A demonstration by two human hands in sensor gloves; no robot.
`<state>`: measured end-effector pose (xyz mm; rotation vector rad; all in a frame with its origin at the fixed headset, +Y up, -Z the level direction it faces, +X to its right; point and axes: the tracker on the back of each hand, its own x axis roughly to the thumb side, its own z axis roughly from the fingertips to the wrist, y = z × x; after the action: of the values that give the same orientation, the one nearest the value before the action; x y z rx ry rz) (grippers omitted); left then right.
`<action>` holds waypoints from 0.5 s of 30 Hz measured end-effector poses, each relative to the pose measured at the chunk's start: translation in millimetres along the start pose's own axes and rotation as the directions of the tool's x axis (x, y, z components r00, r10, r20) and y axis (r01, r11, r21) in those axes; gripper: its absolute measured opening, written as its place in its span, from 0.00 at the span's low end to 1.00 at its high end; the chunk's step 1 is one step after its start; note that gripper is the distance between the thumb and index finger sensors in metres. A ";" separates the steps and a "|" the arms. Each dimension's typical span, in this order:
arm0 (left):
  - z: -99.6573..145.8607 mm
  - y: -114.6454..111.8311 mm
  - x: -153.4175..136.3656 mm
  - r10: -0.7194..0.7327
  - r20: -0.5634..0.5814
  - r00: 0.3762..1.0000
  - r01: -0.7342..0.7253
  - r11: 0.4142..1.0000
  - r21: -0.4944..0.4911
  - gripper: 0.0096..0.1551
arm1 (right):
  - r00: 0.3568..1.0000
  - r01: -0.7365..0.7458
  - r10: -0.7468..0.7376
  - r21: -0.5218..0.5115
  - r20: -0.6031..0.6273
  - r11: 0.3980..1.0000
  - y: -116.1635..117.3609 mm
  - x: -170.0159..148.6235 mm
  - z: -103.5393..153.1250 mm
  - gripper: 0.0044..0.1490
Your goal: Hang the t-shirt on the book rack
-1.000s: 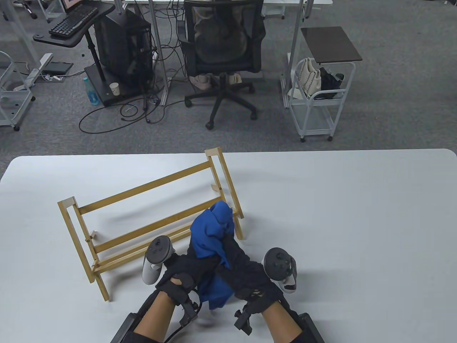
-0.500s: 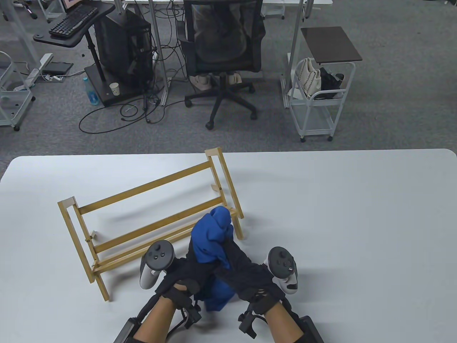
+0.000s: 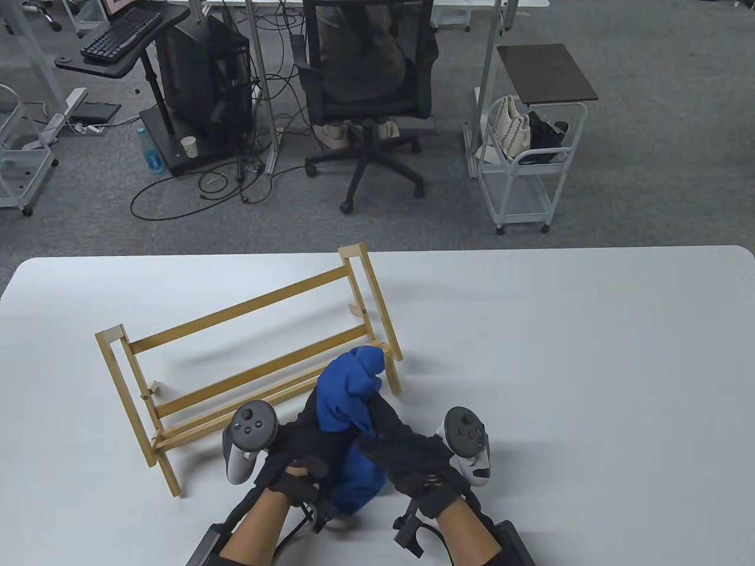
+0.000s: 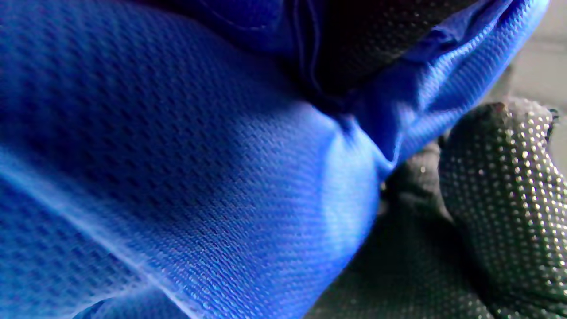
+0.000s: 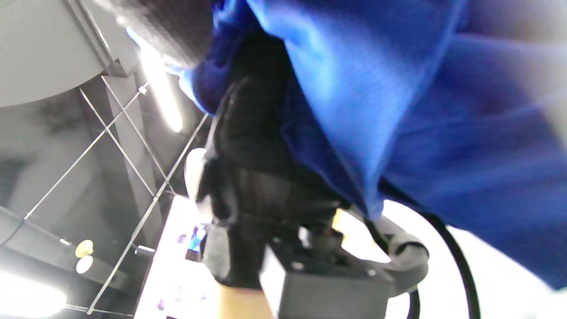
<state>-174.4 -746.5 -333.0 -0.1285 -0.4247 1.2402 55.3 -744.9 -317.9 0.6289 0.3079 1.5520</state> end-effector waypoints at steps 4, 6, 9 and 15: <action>0.8 1.9 -1.8 0.024 -0.001 1.000 -0.024 0.999 0.022 0.45 | 0.999 -0.031 0.031 -0.027 0.008 0.999 1.0 1.1 1.1 0.42; 1.5 3.7 -3.7 0.045 0.000 0.999 -0.045 0.998 0.036 0.44 | 0.999 -0.050 0.050 -0.049 0.015 0.998 0.7 2.5 2.1 0.42; 2.2 5.1 -5.2 0.080 0.004 0.997 -0.080 0.996 0.049 0.44 | 0.998 -0.055 0.056 -0.052 0.018 0.997 0.2 3.1 2.7 0.42; 3.7 10.3 -5.3 0.125 0.020 0.992 -0.126 0.989 0.074 0.43 | 0.994 -0.102 0.107 -0.102 0.039 0.990 -2.7 6.5 5.6 0.42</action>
<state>-186.3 -748.7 -334.2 -0.0827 -0.3878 1.3802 60.8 -739.3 -313.6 0.6081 0.1654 1.6411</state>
